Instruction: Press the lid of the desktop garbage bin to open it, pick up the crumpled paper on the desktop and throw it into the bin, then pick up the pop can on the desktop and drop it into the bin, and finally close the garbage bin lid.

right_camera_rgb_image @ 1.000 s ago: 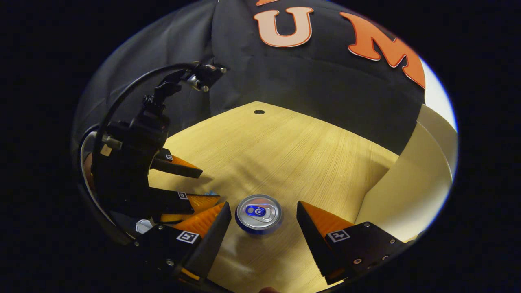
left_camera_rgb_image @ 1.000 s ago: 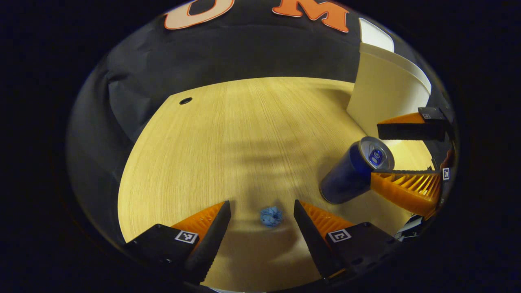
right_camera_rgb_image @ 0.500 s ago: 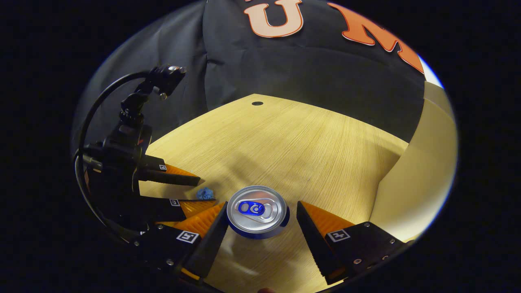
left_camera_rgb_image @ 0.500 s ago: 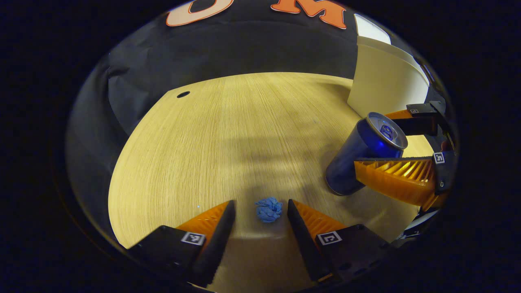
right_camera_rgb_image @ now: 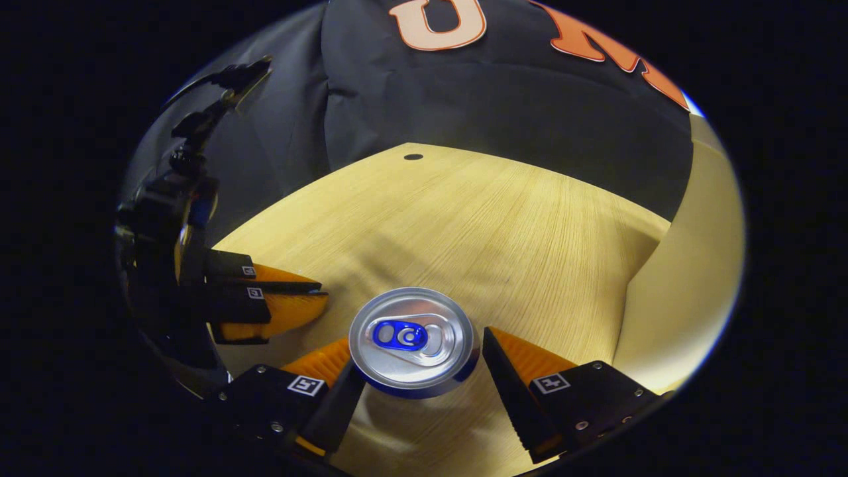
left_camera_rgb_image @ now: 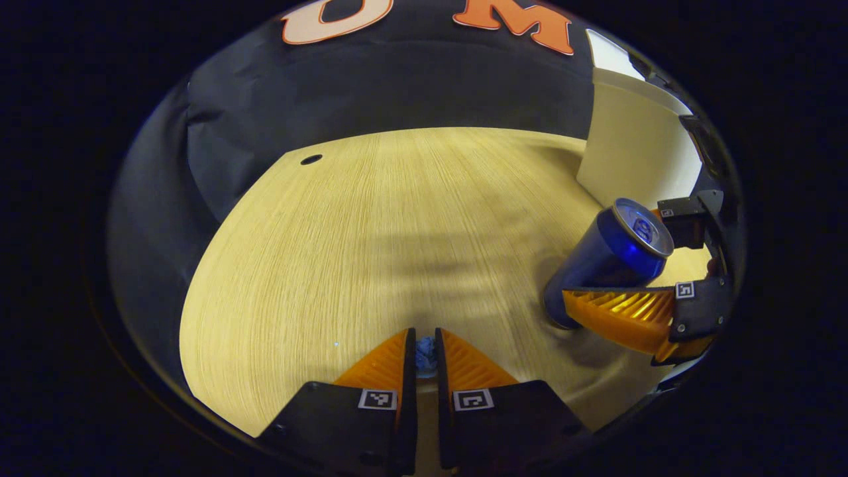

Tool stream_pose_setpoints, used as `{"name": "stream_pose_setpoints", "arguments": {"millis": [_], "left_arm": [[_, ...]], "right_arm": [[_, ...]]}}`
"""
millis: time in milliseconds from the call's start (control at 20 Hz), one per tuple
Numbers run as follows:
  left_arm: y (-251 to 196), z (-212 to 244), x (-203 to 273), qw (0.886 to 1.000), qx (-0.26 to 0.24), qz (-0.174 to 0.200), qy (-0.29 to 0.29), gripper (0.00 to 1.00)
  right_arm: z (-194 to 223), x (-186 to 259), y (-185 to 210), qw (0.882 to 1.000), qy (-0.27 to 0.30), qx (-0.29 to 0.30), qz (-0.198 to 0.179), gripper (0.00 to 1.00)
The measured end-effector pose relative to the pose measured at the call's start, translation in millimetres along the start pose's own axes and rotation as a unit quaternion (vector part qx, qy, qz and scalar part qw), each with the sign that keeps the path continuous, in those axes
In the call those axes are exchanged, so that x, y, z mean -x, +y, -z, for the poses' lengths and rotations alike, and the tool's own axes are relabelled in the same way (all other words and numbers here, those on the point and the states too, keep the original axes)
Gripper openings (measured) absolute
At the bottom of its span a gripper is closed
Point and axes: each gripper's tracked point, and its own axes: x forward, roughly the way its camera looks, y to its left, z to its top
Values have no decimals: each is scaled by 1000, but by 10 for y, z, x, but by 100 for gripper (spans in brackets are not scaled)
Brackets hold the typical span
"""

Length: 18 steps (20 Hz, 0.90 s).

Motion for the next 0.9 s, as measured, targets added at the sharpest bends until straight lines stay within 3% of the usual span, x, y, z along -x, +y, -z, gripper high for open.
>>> {"name": "stream_pose_setpoints", "arguments": {"millis": [100,200,250,600,900], "left_arm": [[48,-36,49,1000,0,-5,-5,17],[97,-155,77,1000,-1,-9,-15,17],[148,-194,84,1000,-2,-18,-14,17],[278,-455,261,999,-9,-29,-44,17],[35,-712,745,996,-14,-26,-84,17]], "right_arm": [[2,11,43,1000,2,-5,-1,96],[-48,34,56,1000,-5,-8,3,82],[-59,47,54,1000,-6,-12,4,81],[-61,58,0,999,-24,-20,37,81],[-97,104,-34,996,-41,-31,73,81]]}}
